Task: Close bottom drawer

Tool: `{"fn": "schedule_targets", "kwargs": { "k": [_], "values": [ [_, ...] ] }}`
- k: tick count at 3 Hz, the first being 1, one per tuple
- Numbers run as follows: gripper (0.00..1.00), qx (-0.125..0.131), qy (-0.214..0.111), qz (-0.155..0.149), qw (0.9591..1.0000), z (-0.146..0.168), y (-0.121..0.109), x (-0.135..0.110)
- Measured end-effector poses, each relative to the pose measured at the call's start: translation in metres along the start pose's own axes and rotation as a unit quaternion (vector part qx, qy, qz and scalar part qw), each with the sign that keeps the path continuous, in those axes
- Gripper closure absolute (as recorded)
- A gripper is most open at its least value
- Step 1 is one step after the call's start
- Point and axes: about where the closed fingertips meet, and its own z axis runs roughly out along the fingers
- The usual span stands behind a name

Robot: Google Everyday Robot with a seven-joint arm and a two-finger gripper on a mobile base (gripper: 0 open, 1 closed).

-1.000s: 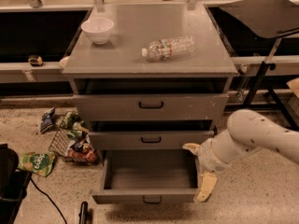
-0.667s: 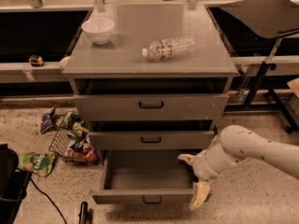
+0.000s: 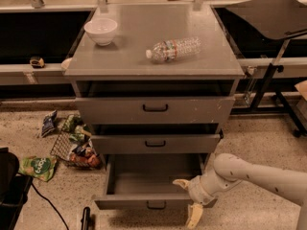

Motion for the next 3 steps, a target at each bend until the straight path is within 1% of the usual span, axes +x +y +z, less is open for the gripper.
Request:
{"fn": "schedule_targets", "kwargs": {
  "k": [1,2,3],
  "values": [
    [0.00,0.000,0.000,0.000,1.0000,0.000,0.000,0.000],
    [0.00,-0.009,-0.016,0.002,0.9998,0.012,-0.003,0.020],
    [0.18,-0.022,-0.038,0.003,0.9990,0.040,-0.006,0.073]
  ]
}}
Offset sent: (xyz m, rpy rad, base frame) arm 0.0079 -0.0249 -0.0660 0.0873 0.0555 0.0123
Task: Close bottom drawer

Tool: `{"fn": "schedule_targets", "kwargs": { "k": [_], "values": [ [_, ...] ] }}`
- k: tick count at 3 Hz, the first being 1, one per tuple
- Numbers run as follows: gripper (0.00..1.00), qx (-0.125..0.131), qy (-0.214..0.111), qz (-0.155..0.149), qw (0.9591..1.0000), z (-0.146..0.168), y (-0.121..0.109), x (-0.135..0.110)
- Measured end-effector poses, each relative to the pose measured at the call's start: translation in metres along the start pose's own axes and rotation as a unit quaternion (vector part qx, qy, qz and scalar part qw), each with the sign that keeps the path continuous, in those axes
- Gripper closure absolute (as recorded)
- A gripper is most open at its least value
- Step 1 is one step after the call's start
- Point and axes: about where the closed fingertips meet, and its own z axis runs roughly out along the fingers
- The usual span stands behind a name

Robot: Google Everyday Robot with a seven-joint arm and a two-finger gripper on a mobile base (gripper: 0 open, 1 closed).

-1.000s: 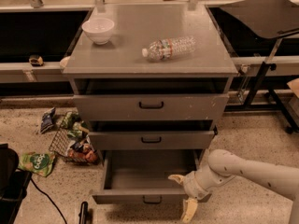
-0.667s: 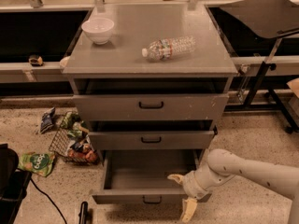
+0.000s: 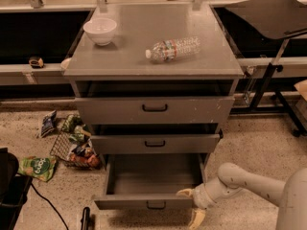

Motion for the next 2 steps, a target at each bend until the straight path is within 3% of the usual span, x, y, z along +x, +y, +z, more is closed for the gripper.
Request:
{"fn": "schedule_targets", "kwargs": {
  "k": [1,2],
  "values": [
    [0.41,0.001,-0.026,0.010,0.9996,0.027,-0.001,0.049],
    [0.65,-0.002,-0.016,0.027,0.9995,0.055,-0.006,0.080]
  ]
}}
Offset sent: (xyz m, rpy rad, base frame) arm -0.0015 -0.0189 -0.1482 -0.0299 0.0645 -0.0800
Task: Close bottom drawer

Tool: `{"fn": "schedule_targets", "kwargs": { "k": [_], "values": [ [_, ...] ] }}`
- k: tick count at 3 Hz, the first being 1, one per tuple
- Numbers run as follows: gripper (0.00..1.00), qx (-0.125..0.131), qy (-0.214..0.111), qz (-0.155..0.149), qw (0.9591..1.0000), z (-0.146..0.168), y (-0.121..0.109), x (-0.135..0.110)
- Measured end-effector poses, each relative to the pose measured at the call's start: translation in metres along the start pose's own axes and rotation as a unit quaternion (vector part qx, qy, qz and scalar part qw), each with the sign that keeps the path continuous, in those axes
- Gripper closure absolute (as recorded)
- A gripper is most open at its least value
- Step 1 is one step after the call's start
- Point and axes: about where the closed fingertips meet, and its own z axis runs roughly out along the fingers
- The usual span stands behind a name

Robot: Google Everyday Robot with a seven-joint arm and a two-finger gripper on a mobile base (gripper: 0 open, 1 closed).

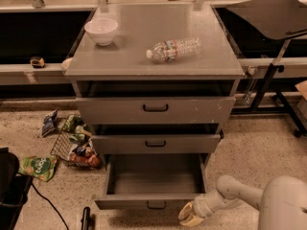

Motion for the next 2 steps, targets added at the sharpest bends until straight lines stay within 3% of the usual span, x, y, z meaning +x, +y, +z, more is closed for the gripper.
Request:
{"fn": "schedule_targets", "kwargs": {
  "k": [1,2],
  "values": [
    [0.88,0.025,0.002,0.025,0.9994,0.018,-0.012,0.027],
    [1.00,0.064,0.007,0.031,0.9974,0.023,-0.032,0.045]
  ]
}}
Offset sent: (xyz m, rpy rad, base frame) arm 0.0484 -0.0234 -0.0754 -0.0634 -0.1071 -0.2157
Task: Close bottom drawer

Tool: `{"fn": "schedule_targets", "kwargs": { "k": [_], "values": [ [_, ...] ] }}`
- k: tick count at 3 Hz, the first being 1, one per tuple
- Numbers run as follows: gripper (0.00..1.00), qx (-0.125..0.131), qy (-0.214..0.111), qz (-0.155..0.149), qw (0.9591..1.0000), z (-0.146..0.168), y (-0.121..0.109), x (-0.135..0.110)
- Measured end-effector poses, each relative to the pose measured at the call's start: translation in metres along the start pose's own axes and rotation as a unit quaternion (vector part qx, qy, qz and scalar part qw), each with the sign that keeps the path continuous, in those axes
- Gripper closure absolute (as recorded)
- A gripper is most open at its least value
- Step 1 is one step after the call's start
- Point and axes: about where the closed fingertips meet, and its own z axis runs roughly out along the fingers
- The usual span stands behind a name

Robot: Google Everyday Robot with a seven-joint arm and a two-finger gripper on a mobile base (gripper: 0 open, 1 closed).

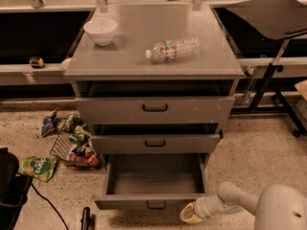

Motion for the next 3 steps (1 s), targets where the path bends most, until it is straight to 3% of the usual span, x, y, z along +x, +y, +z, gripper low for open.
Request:
{"fn": "schedule_targets", "kwargs": {
  "k": [1,2,3],
  "values": [
    [0.82,0.034,-0.001,0.000,0.9994,0.0005,-0.0186,0.0093],
    [0.58,0.039,-0.005,-0.029,0.9988,-0.0027,-0.0263,0.0063],
    [0.35,0.039,-0.005,-0.030,0.9988,-0.0023,-0.0261,0.0062]
  ]
}}
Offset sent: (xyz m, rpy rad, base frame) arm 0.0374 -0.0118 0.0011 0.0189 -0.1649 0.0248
